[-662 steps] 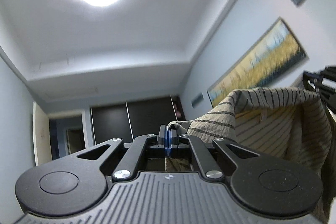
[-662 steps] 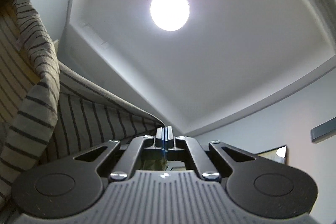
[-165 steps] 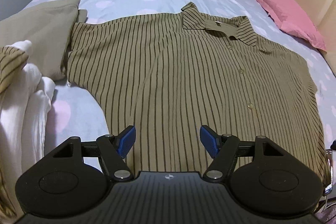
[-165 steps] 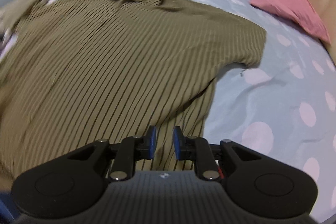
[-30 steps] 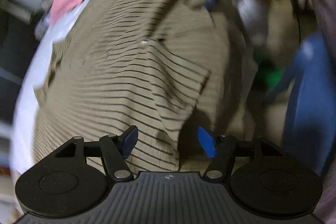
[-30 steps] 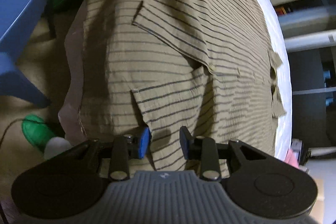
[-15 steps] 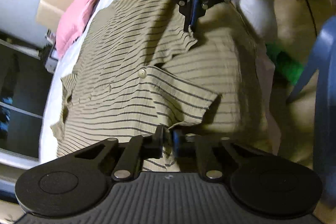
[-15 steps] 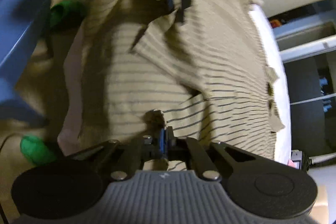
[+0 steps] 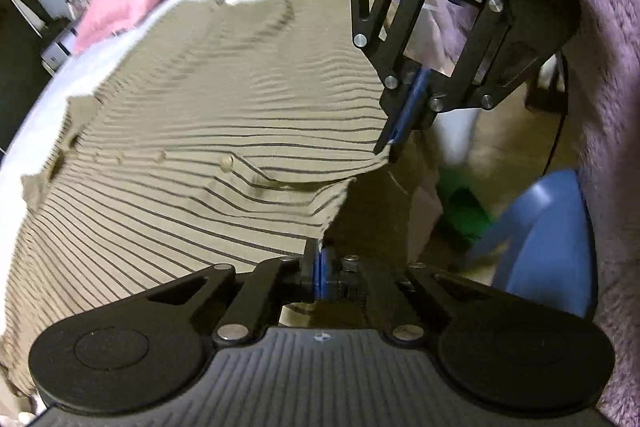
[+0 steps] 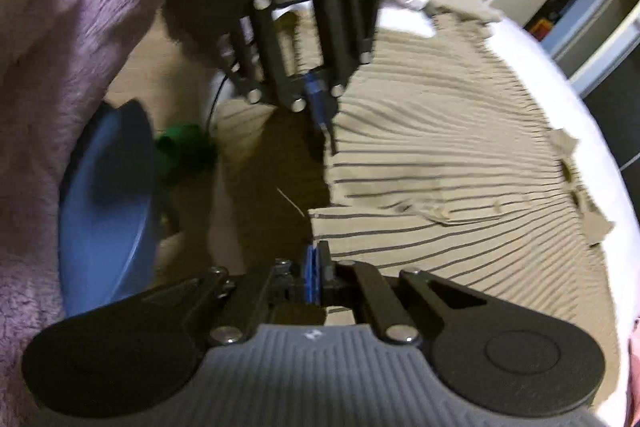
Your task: Fold clothes
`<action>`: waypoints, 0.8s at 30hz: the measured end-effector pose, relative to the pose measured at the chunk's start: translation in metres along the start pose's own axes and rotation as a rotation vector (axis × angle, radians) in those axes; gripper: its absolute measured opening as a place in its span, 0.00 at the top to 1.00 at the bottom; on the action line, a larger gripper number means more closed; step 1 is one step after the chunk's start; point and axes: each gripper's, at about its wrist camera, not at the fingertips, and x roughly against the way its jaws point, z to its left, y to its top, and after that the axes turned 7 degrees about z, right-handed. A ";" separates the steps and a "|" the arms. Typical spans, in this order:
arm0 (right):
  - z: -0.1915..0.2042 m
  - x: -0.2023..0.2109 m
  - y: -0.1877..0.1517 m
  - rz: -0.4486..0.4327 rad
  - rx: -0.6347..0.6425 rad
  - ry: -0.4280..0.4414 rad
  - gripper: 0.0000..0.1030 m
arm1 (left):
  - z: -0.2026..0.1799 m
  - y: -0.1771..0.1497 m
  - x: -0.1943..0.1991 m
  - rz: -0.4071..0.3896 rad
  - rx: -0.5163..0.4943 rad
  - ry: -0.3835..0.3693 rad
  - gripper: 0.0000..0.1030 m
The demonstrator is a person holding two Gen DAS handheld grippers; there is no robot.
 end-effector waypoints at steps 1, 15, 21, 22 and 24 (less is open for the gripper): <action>0.001 -0.005 -0.001 0.014 0.003 0.012 0.98 | -0.002 -0.001 -0.003 0.013 -0.003 -0.012 1.00; -0.003 -0.007 -0.006 0.022 -0.031 0.119 0.70 | -0.005 -0.014 0.003 0.024 0.077 -0.074 0.77; -0.009 -0.004 0.005 -0.008 0.001 0.053 0.62 | 0.012 -0.040 0.029 0.033 0.208 0.020 0.71; -0.011 -0.005 0.008 -0.011 0.003 0.043 0.62 | 0.016 -0.046 0.034 0.035 0.244 0.042 0.70; -0.017 -0.008 0.015 -0.018 0.009 0.026 0.61 | 0.028 -0.057 0.040 0.039 0.325 0.092 0.69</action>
